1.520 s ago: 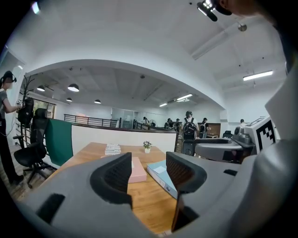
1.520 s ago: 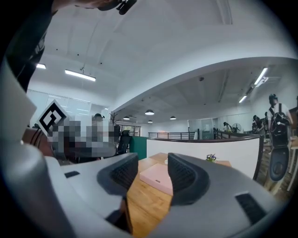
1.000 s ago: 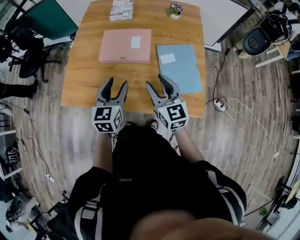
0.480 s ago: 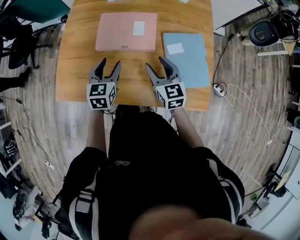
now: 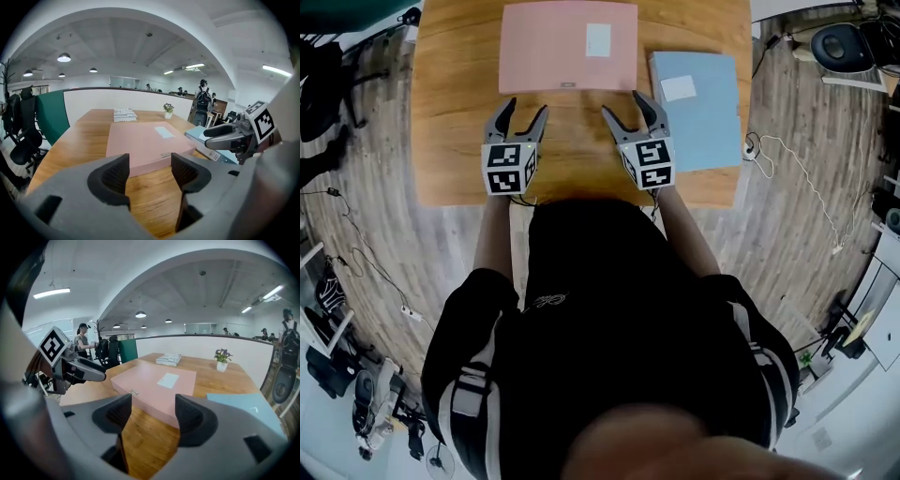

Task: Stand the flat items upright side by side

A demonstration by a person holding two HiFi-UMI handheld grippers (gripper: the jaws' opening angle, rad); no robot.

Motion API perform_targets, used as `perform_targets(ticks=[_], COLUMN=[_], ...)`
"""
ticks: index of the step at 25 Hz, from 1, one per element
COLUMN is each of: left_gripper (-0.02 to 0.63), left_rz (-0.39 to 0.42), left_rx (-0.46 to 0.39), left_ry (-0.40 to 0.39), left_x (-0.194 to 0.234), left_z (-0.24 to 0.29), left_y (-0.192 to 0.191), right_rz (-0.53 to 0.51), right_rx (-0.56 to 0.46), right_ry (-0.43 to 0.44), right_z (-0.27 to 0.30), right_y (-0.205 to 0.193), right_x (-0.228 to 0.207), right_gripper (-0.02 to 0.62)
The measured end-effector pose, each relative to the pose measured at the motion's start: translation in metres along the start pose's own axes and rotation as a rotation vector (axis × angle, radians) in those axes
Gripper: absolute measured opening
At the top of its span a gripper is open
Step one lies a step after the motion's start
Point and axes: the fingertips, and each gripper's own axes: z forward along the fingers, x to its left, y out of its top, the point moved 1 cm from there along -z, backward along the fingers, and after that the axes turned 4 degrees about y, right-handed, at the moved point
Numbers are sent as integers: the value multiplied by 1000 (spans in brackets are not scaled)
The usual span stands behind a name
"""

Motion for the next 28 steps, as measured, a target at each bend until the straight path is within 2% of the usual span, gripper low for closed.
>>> perform_targets(ticks=[7, 12, 20, 24, 28], left_gripper=[367, 421, 440, 442, 443], left_rz=[-102, -200, -257, -293, -261], left_rx=[48, 56, 91, 105, 126], left_ry=[-3, -23, -110, -155, -145], left_x=[45, 67, 73, 76, 87], left_z=[24, 40, 74, 88, 105], left_y=[-18, -24, -14, -5, 6], right_rz=[31, 68, 233, 273, 337], right_rx=[85, 116, 137, 137, 178], right_ry=[-82, -94, -85, -89, -86], right_z=[23, 34, 52, 59, 72], right_y=[-22, -30, -29, -21, -19], right_x=[-21, -32, -50, -60, -74], right_gripper=[339, 359, 380, 390, 390])
